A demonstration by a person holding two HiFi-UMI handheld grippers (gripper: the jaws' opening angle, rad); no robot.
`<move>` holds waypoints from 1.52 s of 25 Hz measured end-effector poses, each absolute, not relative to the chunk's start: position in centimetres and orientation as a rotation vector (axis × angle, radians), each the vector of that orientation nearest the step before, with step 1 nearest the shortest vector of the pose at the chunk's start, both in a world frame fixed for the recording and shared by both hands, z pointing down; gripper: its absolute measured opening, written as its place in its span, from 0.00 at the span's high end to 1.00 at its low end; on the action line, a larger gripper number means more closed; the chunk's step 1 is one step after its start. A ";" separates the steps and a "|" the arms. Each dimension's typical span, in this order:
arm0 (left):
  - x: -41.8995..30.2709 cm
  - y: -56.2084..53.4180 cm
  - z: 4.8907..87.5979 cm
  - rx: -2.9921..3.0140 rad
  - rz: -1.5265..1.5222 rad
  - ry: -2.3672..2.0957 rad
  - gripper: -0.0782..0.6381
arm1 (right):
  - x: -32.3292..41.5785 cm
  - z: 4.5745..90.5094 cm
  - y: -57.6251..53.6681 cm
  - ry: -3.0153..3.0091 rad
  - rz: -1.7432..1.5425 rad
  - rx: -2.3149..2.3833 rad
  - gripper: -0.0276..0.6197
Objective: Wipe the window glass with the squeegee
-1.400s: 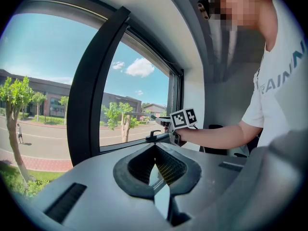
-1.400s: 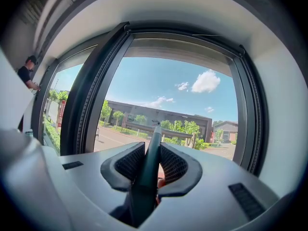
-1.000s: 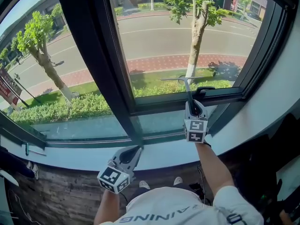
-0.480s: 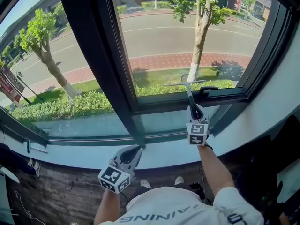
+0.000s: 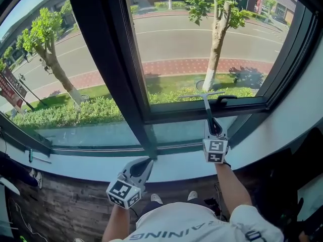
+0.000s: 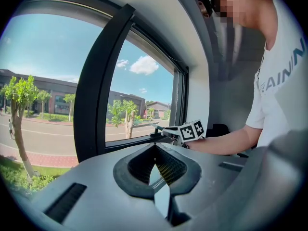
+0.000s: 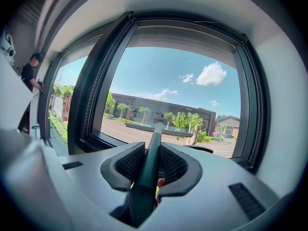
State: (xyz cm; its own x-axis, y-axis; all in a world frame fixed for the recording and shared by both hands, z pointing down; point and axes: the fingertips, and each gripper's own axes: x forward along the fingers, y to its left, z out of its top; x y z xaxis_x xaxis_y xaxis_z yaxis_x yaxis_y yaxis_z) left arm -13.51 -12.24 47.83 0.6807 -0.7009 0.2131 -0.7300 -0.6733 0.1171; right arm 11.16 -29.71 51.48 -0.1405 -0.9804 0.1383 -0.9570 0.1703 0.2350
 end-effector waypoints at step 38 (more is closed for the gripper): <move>-13.6 -14.9 46.8 2.726 0.192 -1.190 0.87 | 10.6 37.2 -22.0 -2.467 -0.285 2.020 0.81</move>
